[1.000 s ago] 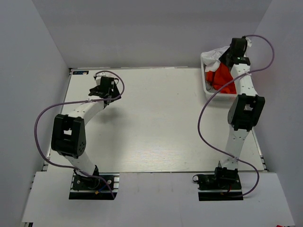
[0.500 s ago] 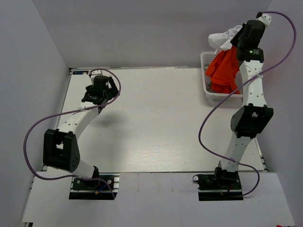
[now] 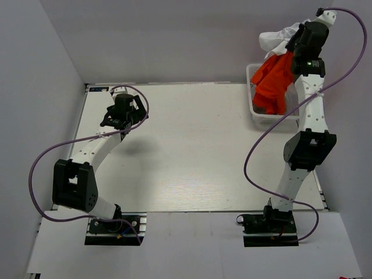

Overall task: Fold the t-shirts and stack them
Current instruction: Grab crumpled tshirt from bin with the right arm, then move the tshirt to the center of the board, then flatten out the tshirt

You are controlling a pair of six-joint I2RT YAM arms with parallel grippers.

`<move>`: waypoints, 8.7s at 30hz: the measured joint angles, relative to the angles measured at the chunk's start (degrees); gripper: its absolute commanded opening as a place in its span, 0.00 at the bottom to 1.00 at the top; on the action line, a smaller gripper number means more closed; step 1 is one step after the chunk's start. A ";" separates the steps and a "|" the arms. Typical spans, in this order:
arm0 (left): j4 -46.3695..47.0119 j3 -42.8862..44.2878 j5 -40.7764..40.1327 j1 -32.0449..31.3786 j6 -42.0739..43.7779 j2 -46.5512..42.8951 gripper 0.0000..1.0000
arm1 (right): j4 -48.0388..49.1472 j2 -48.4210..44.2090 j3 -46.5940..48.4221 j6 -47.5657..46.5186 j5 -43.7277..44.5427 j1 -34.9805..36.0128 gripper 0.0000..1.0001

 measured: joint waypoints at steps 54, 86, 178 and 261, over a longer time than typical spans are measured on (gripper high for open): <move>-1.11 -1.05 1.18 0.00 0.90 0.57 1.00 | -18.49 3.48 -13.79 -5.62 3.56 -0.20 0.90; -0.61 -1.07 2.03 0.00 1.07 0.55 1.00 | -14.14 -12.79 -10.25 -5.75 4.00 -0.57 0.00; -1.66 -19.32 13.20 -0.46 -10.56 2.71 0.00 | 8.48 9.44 -38.29 -25.57 -14.51 32.87 0.68; -9.22 -6.71 0.83 13.97 -16.20 4.90 0.96 | -8.57 -33.11 -72.43 5.09 -2.60 28.26 0.90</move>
